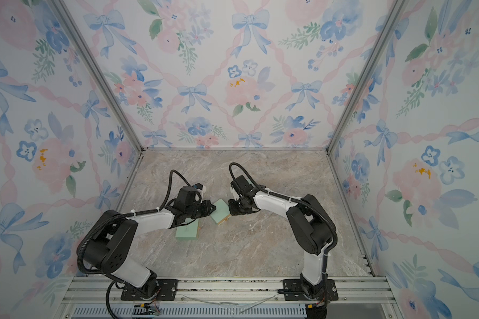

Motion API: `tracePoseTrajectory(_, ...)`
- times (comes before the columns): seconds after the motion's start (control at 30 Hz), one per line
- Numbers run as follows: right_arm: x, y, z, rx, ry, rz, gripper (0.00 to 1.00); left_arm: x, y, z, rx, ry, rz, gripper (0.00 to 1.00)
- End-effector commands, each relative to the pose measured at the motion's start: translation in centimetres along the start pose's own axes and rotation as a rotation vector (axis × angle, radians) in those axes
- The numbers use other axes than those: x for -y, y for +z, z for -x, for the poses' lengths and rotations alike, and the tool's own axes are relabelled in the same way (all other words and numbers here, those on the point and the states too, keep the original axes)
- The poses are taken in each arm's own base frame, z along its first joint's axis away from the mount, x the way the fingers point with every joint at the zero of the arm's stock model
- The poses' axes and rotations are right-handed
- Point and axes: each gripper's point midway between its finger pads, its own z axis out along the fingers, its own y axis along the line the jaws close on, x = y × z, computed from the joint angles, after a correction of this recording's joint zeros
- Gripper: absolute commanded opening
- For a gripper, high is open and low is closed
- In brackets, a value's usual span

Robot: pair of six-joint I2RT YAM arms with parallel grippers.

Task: Take out the earrings from the drawer-style jewelry box
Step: Adjust the jewelry box at the center of the board.

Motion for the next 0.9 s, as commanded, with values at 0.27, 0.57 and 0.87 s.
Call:
tracePoseTrajectory(0.27, 1.9, 0.3, 0.0, -0.018, 0.030, -0.025, 0.18, -0.7, -0.9, -1.7, -0.032, -0.025, 0.042, 0.00)
tracePoseTrajectory(0.57, 0.9, -0.4, -0.5, -0.014, 0.055, 0.037, 0.19, 0.8, -3.1, 0.4, 0.039, 0.009, 0.041, 0.00)
tracePoseTrajectory(0.87, -0.1, 0.4, -1.1, -0.021, 0.064, 0.060, 0.19, -1.3, -2.5, 1.7, 0.051, -0.003, 0.110, 0.00)
